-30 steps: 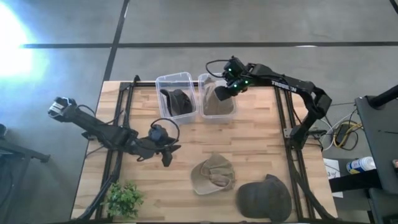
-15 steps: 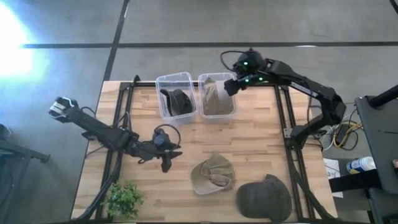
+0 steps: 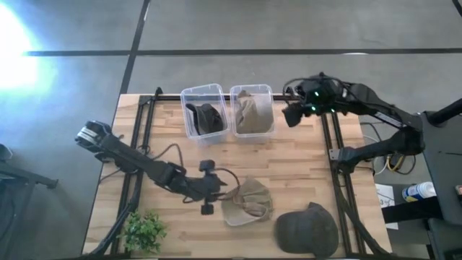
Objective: Pick & Place hat
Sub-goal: Put the brown cap into the right transparent bin
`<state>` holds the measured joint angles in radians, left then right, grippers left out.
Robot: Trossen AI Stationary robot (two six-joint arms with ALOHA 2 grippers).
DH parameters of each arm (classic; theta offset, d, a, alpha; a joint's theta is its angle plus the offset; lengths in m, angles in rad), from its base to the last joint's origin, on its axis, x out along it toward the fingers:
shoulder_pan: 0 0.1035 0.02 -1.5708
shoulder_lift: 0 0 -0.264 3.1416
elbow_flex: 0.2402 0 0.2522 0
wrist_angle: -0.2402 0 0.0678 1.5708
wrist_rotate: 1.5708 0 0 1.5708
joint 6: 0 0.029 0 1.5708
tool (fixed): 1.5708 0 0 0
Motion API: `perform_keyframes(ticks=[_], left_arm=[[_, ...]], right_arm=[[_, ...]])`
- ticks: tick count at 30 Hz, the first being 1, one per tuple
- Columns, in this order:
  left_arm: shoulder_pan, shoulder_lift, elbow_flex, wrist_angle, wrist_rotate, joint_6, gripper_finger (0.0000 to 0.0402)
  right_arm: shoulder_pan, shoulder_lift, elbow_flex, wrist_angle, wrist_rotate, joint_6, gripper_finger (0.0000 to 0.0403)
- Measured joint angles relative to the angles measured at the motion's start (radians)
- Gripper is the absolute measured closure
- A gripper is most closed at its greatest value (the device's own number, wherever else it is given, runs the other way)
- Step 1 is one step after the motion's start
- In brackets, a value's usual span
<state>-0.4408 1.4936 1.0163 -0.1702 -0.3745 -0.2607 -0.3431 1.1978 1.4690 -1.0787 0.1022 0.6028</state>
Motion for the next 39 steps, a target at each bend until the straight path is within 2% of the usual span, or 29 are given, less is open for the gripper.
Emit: perform_keyframes(ticks=[4, 8, 15, 24, 28, 39], left_arm=[[-0.008, 0.082, 0.069, -0.013, 0.034, 0.017, 0.0264], [-0.03, 0.165, 0.168, -0.041, 0.017, 0.014, 0.0264], [-0.088, 0.352, 0.393, -0.205, -0.006, -0.047, 0.0264], [-0.144, 0.56, 0.648, -0.402, -0.002, -0.143, 0.0264], [-0.152, 0.606, 0.681, -0.415, -0.003, -0.197, 0.0264], [-0.145, 0.692, 0.663, -0.43, -0.016, -0.288, 0.0265]], right_arm=[[0.093, -0.047, -0.001, -0.084, 0.08, 0.095, 0.0236], [0.177, -0.077, -0.001, -0.143, 0.129, 0.151, 0.0236], [0.304, -0.105, -0.009, -0.211, 0.143, 0.197, 0.0236], [0.424, -0.104, -0.023, -0.212, 0.241, 0.217, 0.0236], [0.426, -0.1, -0.024, -0.212, 0.242, 0.209, 0.0236], [0.426, -0.096, -0.026, -0.21, 0.268, 0.202, 0.0236]])
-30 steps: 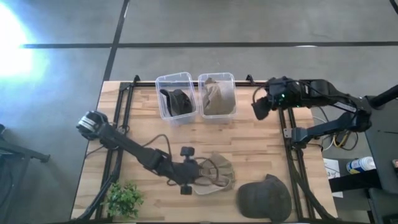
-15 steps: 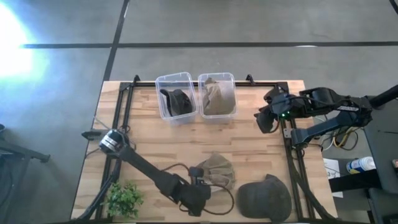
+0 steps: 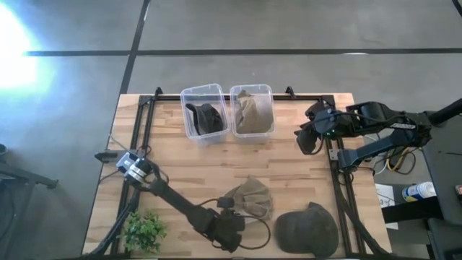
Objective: Pick & Place hat
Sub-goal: Put the brown cap into the right transparent bin
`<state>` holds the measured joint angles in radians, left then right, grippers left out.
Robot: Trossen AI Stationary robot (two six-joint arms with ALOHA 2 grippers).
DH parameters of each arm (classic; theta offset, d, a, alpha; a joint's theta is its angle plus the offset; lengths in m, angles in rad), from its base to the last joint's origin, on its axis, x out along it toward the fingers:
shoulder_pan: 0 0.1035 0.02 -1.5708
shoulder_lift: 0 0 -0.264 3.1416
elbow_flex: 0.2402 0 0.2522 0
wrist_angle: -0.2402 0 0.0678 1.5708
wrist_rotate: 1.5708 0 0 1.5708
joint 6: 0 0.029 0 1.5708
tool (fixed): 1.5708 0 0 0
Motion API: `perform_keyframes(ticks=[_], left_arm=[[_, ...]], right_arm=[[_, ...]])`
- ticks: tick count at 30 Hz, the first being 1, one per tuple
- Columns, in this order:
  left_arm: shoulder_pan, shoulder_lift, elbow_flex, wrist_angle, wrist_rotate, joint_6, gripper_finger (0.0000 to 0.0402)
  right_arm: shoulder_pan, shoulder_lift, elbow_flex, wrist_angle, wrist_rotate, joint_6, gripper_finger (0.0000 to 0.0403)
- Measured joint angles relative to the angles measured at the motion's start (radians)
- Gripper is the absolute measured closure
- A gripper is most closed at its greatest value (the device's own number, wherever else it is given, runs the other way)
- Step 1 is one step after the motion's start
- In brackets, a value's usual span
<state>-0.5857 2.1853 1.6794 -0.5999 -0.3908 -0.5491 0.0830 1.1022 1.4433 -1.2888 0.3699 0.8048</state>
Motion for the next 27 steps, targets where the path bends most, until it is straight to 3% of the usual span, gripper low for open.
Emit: perform_keyframes(ticks=[3, 10, 19, 22, 27], left_arm=[[0.011, -0.001, 0.001, 0.004, 0.016, -0.027, 0.0287], [0.029, -0.05, 0.001, 0.0, -0.001, -0.017, 0.039], [0.052, -0.21, 0.001, 0.015, -0.046, -0.105, 0.0393], [0.056, -0.279, 0.0, 0.011, -0.106, -0.17, 0.0394], [0.06, -0.435, -0.061, -0.004, -0.365, -0.385, 0.0395]], right_arm=[[0.0, 0.0, 0.0, 0.0, 0.0, 0.0, 0.0236], [0.0, 0.0, 0.0, 0.0, 0.0, 0.004, 0.0236], [0.005, 0.0, -0.003, 0.001, -0.014, 0.012, 0.0236], [0.021, 0.001, -0.005, 0.008, -0.037, 0.007, 0.0236], [0.06, -0.001, -0.006, 0.01, -0.019, 0.081, 0.0236]])
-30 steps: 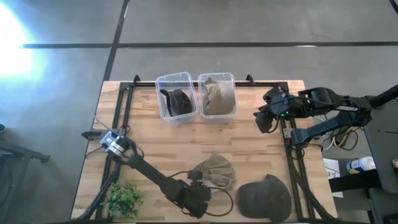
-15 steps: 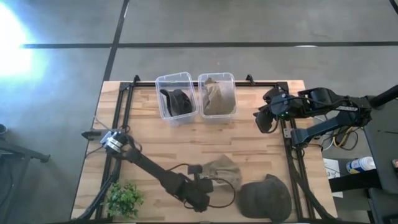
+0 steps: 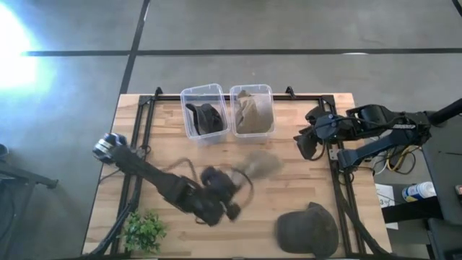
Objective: Pick & Place hat
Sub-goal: Put the brown cap into the right transparent bin
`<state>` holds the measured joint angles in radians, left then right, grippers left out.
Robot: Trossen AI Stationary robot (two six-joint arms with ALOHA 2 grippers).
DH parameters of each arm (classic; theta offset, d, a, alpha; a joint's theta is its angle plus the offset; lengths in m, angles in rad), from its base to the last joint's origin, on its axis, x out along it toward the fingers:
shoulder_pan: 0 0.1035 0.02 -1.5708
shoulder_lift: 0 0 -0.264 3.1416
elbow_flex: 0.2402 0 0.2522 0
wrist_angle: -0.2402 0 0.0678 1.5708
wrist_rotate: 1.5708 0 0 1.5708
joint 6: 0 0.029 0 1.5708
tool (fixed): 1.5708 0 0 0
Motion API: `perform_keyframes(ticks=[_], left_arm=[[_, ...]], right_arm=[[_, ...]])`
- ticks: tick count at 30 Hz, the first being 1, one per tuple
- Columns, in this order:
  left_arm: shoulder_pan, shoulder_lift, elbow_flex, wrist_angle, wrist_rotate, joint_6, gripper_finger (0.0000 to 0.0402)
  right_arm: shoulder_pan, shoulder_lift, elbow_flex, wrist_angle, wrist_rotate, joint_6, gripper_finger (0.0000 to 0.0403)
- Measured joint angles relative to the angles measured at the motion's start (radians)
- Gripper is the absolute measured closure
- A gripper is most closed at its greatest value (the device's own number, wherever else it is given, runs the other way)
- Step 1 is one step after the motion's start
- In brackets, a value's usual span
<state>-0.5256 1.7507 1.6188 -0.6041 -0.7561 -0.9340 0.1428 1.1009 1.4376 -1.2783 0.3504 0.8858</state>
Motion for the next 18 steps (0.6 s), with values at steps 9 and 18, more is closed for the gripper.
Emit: perform_keyframes(ticks=[9, 18], left_arm=[[-0.028, -0.352, -0.324, 0.535, -0.224, 0.051, 0.0394], [-0.017, -0.534, -0.706, 1.749, -0.051, 0.641, 0.0392]], right_arm=[[0.055, -0.004, -0.006, 0.101, 0.043, 0.047, 0.0236], [0.062, 0.005, -0.127, 0.816, -0.081, -0.072, 0.0236]])
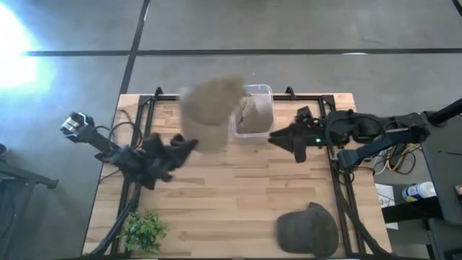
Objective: Pick & Place hat
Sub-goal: Put the brown cap into the right transparent bin
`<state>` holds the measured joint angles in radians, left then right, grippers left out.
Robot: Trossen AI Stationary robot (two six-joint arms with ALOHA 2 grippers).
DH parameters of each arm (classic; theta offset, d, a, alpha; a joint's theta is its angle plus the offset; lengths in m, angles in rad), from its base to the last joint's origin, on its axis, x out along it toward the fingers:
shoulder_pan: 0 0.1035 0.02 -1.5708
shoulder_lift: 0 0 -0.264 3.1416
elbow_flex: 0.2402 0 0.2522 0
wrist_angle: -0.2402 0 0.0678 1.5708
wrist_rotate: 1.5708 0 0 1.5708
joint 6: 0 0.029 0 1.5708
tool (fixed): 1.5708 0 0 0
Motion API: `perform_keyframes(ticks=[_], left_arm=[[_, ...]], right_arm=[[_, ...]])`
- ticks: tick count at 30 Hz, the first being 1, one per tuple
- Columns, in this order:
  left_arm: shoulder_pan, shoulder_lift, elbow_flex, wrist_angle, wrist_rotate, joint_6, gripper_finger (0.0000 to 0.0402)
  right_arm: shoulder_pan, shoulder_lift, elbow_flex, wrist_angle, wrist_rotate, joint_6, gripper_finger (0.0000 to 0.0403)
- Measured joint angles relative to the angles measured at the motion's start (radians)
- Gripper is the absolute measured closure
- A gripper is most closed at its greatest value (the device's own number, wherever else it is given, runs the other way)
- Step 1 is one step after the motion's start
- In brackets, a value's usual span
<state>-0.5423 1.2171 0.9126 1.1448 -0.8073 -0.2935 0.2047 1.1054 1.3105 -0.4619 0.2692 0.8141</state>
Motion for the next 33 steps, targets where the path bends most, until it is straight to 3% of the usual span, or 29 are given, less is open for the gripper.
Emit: perform_keyframes(ticks=[2, 4, 7, 10, 15, 22, 33], left_arm=[[0.002, -0.013, -0.037, 0.152, 0.072, 0.101, 0.0392], [0.007, -0.025, -0.053, 0.205, 0.149, 0.169, 0.0392], [0.02, -0.037, -0.044, 0.204, 0.251, 0.208, 0.0392], [0.042, -0.035, -0.015, 0.167, 0.34, 0.21, 0.0392], [0.062, -0.032, 0.023, 0.066, 0.429, 0.18, 0.0392], [0.063, -0.033, 0.024, 0.05, 0.516, 0.152, 0.0392], [0.079, -0.01, 0.024, 0.046, 0.523, 0.085, 0.0392]], right_arm=[[-0.001, 0.016, -0.049, 0.209, -0.032, -0.011, 0.0236], [-0.005, 0.044, -0.098, 0.425, -0.069, -0.01, 0.0236], [-0.021, 0.112, -0.153, 0.715, -0.158, 0.014, 0.0236], [-0.046, 0.203, -0.173, 0.897, -0.247, 0.058, 0.0236], [-0.083, 0.317, -0.15, 1.005, -0.329, 0.083, 0.0236], [-0.107, 0.399, -0.087, 1.196, -0.479, 0.046, 0.0236], [-0.146, 0.478, 0.048, 1.194, -0.595, 0.047, 0.0236]])
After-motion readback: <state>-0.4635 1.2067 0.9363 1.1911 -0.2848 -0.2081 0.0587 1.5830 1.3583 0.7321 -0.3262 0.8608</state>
